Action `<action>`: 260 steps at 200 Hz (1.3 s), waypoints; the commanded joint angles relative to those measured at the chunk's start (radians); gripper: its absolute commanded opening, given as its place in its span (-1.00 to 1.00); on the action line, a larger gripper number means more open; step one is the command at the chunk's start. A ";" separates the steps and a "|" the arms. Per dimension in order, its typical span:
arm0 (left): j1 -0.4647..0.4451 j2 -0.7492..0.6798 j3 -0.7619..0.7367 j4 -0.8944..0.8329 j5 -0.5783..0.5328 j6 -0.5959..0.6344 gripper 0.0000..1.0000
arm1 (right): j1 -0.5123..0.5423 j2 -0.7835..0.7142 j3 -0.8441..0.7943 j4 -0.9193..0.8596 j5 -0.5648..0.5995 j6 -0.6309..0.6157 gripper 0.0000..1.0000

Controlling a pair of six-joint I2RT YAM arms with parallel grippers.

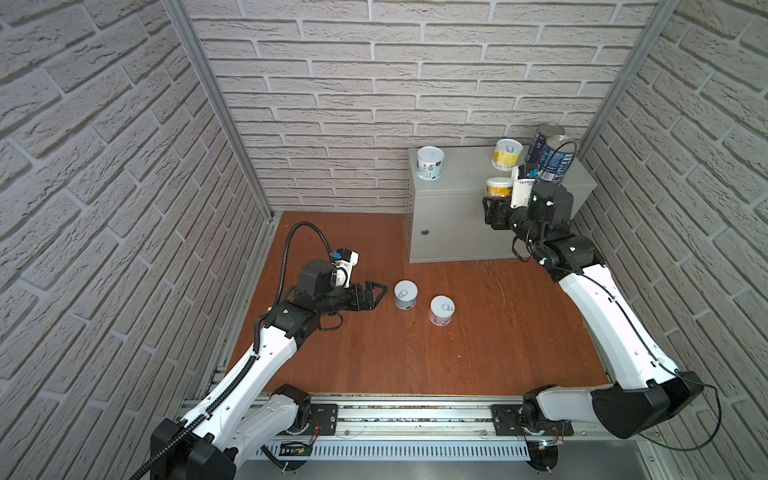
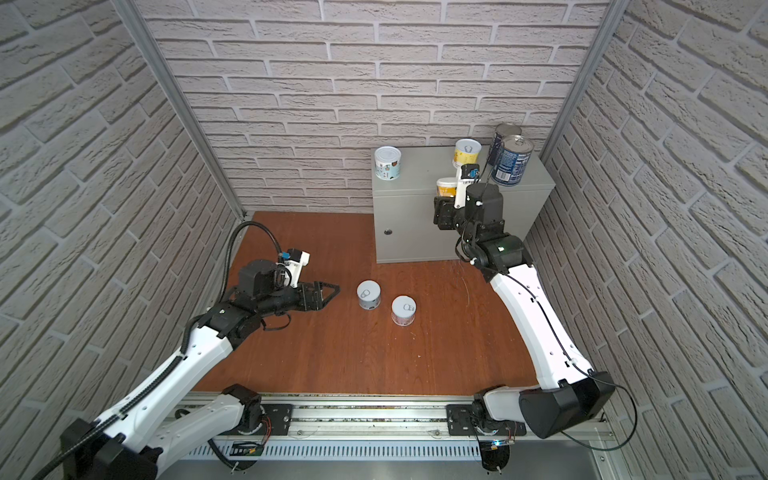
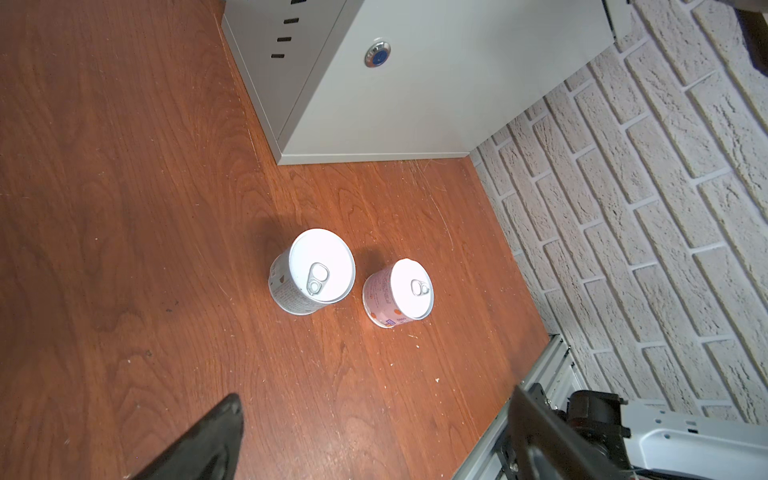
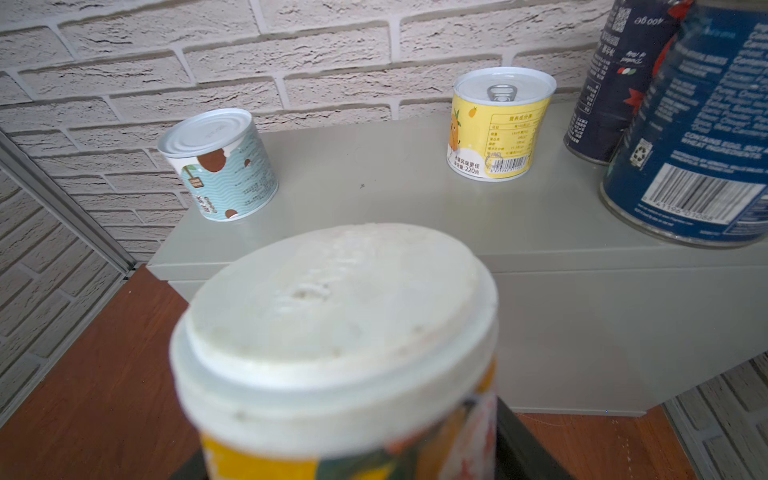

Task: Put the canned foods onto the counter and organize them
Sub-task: 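Raise the orange-labelled can over the cabinet top beside the blue cans with the right gripper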

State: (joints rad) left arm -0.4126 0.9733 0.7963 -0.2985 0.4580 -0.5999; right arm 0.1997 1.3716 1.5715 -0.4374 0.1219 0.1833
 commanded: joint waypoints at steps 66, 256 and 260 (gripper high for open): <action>0.007 0.001 0.014 0.030 -0.012 0.015 0.97 | -0.204 0.093 0.131 0.233 -0.099 0.104 0.03; 0.007 0.104 0.024 0.079 -0.002 -0.011 0.97 | -0.249 0.144 0.041 0.376 -0.080 0.070 -0.19; 0.007 0.107 0.026 0.081 -0.002 -0.013 0.97 | -0.249 0.145 0.039 0.377 -0.084 0.068 -0.20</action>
State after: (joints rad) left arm -0.4122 1.0657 0.7971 -0.2810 0.4526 -0.6060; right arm -0.0460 1.5501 1.6146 -0.2035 0.0628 0.2726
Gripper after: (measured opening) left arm 0.984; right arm 0.683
